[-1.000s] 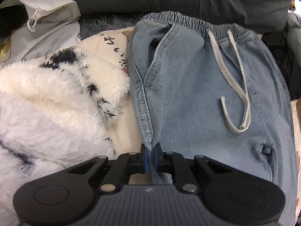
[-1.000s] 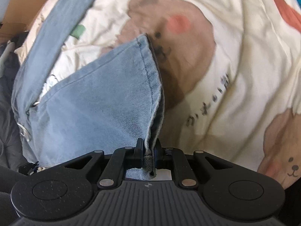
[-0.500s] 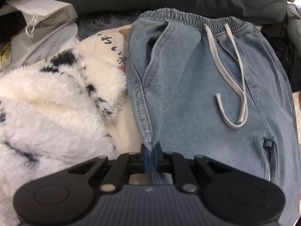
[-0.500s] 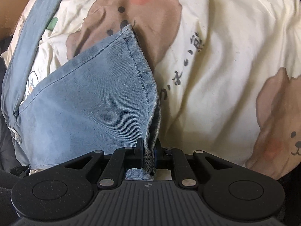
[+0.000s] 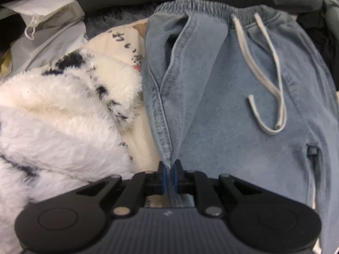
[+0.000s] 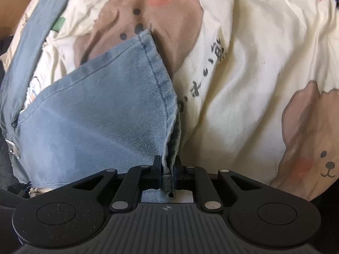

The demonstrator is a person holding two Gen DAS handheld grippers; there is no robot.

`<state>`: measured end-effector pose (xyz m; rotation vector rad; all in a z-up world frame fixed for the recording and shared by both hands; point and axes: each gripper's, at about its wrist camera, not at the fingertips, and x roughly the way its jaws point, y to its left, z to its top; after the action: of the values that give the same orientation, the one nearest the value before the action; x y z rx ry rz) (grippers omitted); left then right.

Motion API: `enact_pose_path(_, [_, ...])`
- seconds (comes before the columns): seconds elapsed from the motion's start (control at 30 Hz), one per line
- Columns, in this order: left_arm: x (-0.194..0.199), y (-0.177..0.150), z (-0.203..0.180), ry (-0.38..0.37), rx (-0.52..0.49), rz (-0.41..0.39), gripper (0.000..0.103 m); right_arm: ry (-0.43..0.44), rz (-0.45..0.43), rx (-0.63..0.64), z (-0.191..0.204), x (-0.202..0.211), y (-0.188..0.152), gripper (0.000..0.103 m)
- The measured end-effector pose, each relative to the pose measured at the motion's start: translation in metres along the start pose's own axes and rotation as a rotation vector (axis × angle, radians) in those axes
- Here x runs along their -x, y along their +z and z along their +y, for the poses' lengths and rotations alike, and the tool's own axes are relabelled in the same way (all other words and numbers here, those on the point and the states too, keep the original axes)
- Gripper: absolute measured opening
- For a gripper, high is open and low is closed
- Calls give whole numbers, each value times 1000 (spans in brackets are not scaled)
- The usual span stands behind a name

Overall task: Fold clothes
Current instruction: 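Open the right tool and release the folded jeans leg hem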

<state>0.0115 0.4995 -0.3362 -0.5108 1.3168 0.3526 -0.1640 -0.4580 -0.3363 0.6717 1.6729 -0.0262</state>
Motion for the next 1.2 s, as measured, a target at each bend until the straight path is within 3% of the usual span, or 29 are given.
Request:
enact_pose_path(0.13, [9,12,1,-1,19,-2,16,-18,28,21,1,-8,2,11])
enact_pose_path(0.2, [17,19,1,-8,26,-13,20,-20,-27,67,4,4,6,15])
enact_pose_path(0.33, [25,37,8,-2,56,-60,23,17,-159,78,5,29,22,36])
enact_pose_path(0.53, [15,61,14,-3,70,-76,23,5,-291,142,17,38,50,41])
enact_pose_path(0.77, [-1,76,8,15,51,-79,25,-16,-313,221,31,21,69,46])
enact_pose_path(0.83, [-7,81,10,26,59,-83,25,-55,-308,245,38,11,72,52])
enact_pose_path(1.1, [-26,103,8,72,106,-77,27,-102,-320,285,53,-14,83,53])
enact_pose_path(1.2, [-30,108,4,111,97,-86,27,-172,-320,343,65,-18,83,30])
